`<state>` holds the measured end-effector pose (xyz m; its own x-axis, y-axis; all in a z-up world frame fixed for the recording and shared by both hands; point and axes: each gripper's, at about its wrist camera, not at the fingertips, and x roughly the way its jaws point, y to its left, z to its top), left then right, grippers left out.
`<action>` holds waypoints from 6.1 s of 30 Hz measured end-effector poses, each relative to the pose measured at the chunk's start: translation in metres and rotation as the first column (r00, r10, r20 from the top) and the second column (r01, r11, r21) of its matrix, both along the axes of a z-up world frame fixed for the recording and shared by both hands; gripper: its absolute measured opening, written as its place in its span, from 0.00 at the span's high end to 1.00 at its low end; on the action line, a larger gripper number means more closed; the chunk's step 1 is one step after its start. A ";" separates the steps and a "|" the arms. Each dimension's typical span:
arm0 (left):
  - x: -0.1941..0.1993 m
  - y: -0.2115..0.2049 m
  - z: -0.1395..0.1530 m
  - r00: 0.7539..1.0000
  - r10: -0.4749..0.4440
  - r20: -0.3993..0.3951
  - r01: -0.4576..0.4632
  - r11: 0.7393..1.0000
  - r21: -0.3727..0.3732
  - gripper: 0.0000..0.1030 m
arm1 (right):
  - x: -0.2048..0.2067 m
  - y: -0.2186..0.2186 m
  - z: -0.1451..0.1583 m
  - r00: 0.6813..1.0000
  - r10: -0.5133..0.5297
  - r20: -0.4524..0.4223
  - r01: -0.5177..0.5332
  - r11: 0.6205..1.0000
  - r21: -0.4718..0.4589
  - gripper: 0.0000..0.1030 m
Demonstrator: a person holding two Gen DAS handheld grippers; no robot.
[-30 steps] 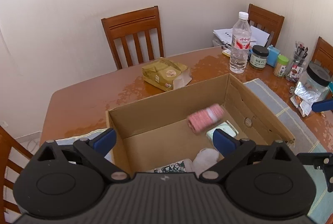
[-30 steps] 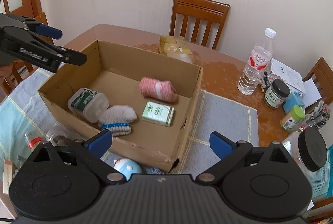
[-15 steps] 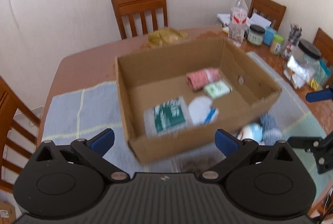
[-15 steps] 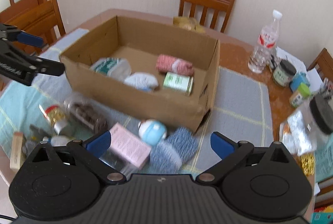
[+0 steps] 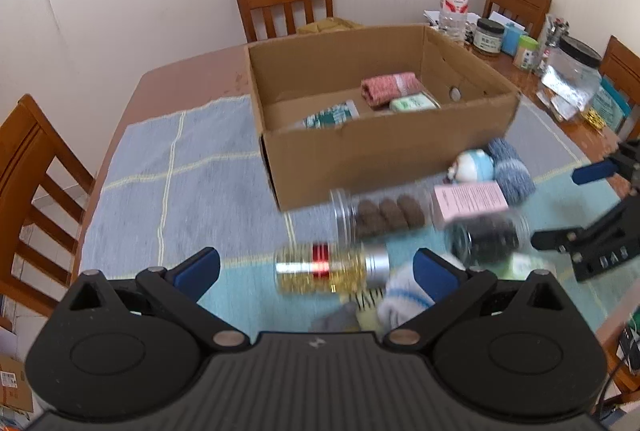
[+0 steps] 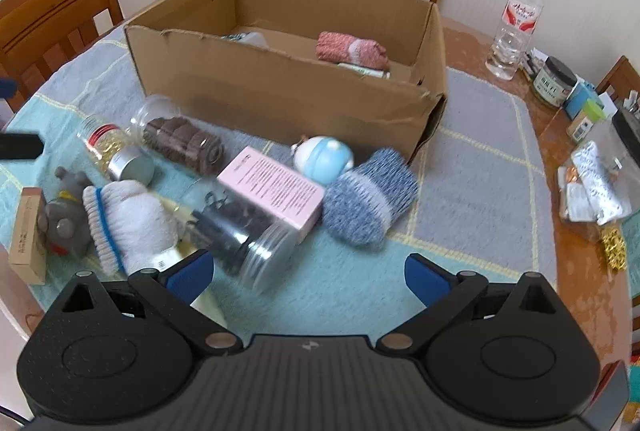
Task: Organize objects
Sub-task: 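Move right tool toward another C&S tissue pack while left tool approaches the white-pink medicine box, then close right tool on the tissue pack while left tool grasps the medicine box, then carry the tissue pack with right tool while left tool carries the medicine box, releasing both into the box, then move right tool toward the clear jar of black items while left tool approaches the grey toy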
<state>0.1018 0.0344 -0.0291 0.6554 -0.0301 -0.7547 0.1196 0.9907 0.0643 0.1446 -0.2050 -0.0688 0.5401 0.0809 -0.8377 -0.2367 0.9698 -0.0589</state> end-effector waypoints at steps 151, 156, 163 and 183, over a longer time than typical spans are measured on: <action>0.172 -0.006 0.034 0.996 -0.060 -0.066 0.061 0.998 0.004 0.04 | 0.084 -0.018 0.044 0.987 -0.159 0.015 0.155 0.976 0.153 0.00; 0.149 -0.006 0.027 0.996 -0.049 -0.074 0.048 0.999 -0.011 0.04 | 0.072 -0.013 0.038 0.982 -0.188 0.010 0.185 0.972 0.144 0.00; 0.120 -0.006 0.009 0.997 -0.024 -0.072 0.024 1.000 0.000 0.04 | 0.059 -0.004 0.031 0.980 -0.199 -0.015 0.199 0.970 0.139 0.00; 0.060 0.007 -0.035 0.986 0.121 -0.118 -0.126 0.992 -0.032 0.04 | 0.047 0.040 -0.007 0.979 -0.196 -0.048 0.200 0.976 0.091 0.00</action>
<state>0.1614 0.0416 -0.0637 0.5645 0.0145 -0.8253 0.0008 0.9998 0.0181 0.1911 -0.1645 -0.0760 0.5214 0.0558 -0.8515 -0.0394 0.9984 0.0413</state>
